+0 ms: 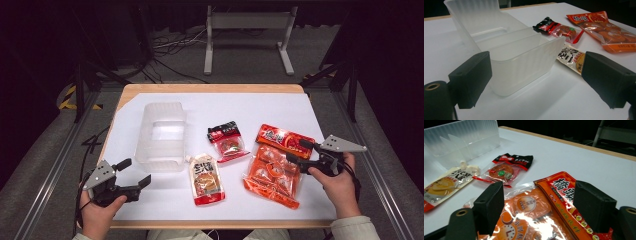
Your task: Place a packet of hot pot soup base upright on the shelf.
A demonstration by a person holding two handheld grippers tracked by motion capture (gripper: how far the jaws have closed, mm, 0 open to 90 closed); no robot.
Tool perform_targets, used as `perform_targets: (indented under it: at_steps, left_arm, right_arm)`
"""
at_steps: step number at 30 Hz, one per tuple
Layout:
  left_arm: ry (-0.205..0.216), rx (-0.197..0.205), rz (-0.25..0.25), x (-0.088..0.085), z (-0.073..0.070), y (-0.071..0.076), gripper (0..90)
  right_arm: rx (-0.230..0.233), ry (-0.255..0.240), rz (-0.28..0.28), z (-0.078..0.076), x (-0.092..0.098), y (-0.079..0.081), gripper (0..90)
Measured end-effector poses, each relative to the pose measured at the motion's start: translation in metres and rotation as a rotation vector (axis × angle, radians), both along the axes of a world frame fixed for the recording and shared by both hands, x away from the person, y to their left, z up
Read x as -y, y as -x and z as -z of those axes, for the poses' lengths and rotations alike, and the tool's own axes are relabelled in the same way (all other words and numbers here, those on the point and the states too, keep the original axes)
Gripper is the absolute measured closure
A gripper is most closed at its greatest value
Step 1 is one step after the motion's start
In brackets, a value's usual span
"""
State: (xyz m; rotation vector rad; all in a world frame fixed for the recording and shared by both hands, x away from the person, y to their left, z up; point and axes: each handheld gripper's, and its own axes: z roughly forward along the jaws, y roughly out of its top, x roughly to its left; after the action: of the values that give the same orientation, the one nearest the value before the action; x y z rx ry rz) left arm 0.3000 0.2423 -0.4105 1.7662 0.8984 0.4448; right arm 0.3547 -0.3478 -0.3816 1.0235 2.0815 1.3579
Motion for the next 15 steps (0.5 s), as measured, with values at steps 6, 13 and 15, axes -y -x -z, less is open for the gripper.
perform_targets:
  at_steps: [6, 13, 15]
  left_arm:
    - [0.013, -0.001, 0.01, 0.0, 0.0, 0.0, 9.0]
    - [0.013, 0.014, 0.018, -0.001, 0.0, 0.0, 7.5]
    - [0.017, 0.013, 0.016, -0.001, 0.0, 0.001, 7.3]
  right_arm:
    - [-0.018, 0.0, 0.031, 0.002, 0.007, -0.017, 20.4]
    - [-0.01, 0.007, 0.114, 0.006, 0.02, -0.035, 18.7]
    - [-0.016, 0.007, 0.123, 0.007, 0.021, -0.036, 18.7]
